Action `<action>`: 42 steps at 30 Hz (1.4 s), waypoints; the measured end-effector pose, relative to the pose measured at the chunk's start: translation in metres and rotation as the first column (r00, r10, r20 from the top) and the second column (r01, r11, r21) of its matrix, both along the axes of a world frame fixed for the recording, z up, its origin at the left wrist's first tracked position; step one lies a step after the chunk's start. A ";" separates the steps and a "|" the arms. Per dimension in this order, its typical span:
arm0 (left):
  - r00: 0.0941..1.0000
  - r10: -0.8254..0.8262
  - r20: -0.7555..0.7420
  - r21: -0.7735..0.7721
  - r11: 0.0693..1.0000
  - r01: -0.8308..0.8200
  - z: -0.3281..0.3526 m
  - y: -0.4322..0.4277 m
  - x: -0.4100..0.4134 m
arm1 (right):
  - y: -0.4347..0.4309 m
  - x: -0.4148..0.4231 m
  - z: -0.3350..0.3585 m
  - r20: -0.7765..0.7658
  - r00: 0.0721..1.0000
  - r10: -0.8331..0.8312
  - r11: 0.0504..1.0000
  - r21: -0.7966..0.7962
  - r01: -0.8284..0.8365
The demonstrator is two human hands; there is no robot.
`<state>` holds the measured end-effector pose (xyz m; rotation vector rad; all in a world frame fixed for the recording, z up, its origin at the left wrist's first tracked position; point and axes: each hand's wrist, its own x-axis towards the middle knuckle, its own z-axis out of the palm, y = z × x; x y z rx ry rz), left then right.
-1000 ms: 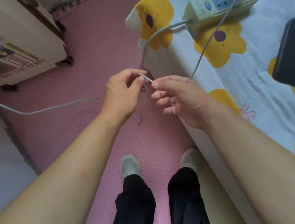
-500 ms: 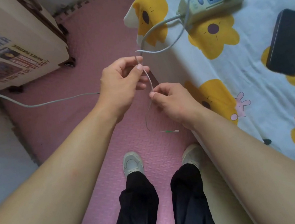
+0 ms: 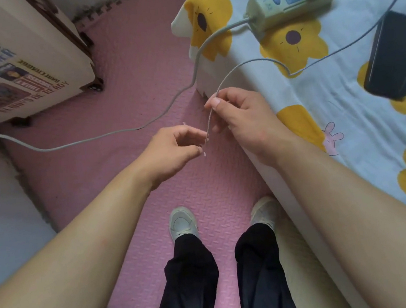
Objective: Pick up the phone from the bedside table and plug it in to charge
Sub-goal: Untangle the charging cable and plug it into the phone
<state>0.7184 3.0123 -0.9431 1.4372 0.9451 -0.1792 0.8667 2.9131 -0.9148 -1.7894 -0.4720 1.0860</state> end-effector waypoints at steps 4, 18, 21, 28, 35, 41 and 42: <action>0.997 -0.064 0.043 -0.028 0.997 0.065 0.005 0.002 -0.006 | 0.002 0.003 0.013 -0.050 0.997 -0.051 0.998 0.017 0.052; 0.970 0.195 0.141 -0.035 0.981 -0.192 0.052 -0.003 0.020 | -0.029 0.007 0.042 -0.015 1.000 -0.021 0.968 -0.249 0.016; 0.934 0.317 0.164 -0.129 0.946 -0.299 0.066 -0.004 0.030 | -0.044 0.003 0.042 -0.014 0.994 0.111 0.929 -0.355 -0.109; 0.879 0.431 0.203 -0.318 0.878 -0.358 0.090 -0.007 0.053 | -0.065 -0.001 0.044 0.112 0.993 0.045 0.944 -0.329 -0.006; 0.930 0.323 0.177 -0.256 0.927 -0.273 0.096 -0.016 0.072 | -0.075 0.022 0.063 0.215 0.975 -0.056 0.963 -0.246 0.109; 0.994 -0.076 0.074 0.001 0.997 0.076 0.091 -0.040 0.086 | -0.091 0.050 0.082 0.191 0.973 -0.128 0.960 -0.221 0.170; 0.986 -0.151 0.064 0.045 0.988 0.148 0.090 -0.044 0.089 | -0.095 0.055 0.084 0.191 0.972 -0.137 0.961 -0.211 0.177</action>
